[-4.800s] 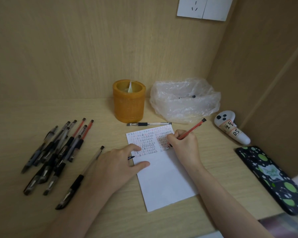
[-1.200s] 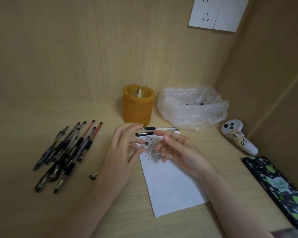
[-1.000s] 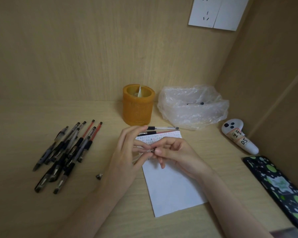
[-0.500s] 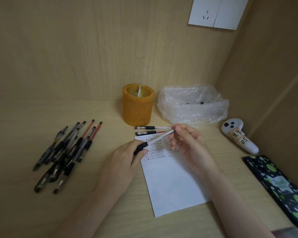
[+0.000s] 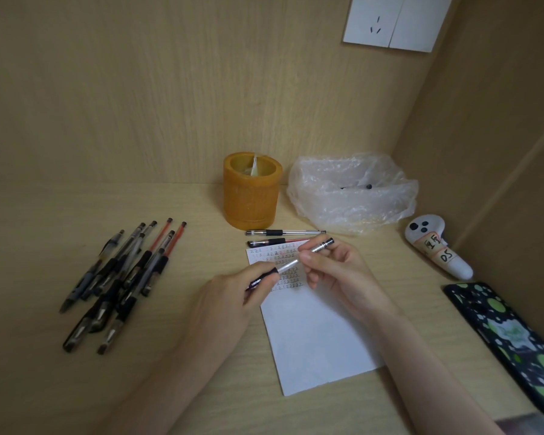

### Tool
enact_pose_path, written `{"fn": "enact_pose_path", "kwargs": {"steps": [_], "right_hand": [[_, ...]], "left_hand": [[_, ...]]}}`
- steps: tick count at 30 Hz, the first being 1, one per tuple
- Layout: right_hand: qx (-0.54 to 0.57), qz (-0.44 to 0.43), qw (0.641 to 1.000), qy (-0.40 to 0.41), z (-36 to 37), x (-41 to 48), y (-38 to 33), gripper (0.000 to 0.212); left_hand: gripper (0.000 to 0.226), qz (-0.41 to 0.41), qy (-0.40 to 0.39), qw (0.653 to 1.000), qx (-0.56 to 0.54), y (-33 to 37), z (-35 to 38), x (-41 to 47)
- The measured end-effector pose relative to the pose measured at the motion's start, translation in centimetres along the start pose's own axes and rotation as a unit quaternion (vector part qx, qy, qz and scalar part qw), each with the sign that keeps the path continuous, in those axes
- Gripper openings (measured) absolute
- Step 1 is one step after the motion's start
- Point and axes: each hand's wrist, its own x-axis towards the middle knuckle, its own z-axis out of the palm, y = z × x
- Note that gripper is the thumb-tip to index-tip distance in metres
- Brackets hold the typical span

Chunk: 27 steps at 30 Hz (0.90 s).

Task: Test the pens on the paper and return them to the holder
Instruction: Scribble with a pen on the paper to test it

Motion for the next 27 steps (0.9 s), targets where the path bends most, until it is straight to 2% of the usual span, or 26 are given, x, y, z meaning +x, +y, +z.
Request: {"fn": "enact_pose_path", "kwargs": {"steps": [6,11,14,17,20,24,27], "right_hand": [[0.003,-0.038,0.999,-0.013,-0.4,-0.1,0.2,0.009],[-0.023,-0.043,0.999,-0.003,-0.6,0.0,0.2,0.006],[-0.025,-0.045,0.999,-0.003,-0.6,0.0,0.3,0.005],[-0.017,-0.048,0.999,-0.011,-0.6,-0.1,0.3,0.01],[-0.01,-0.05,0.998,-0.027,-0.8,-0.1,0.2,0.007],[-0.002,-0.06,0.997,-0.058,-1.0,0.0,0.2,0.015],[0.036,-0.034,0.997,-0.053,-0.5,0.0,0.2,0.021]], "left_hand": [[0.016,-0.006,-0.002,0.998,-0.055,0.0,0.3,0.3],[0.013,-0.004,-0.051,0.999,-0.02,0.0,0.4,-0.2],[0.01,-0.005,-0.044,0.999,-0.002,0.1,0.5,-0.2],[0.01,-0.017,-0.044,0.999,-0.022,0.2,0.5,0.0],[0.012,-0.023,-0.05,0.997,-0.046,0.3,0.4,0.0],[0.01,-0.033,-0.033,0.995,-0.089,0.1,0.1,0.3],[0.011,-0.017,-0.013,0.997,-0.069,-0.2,0.0,0.2]]}}
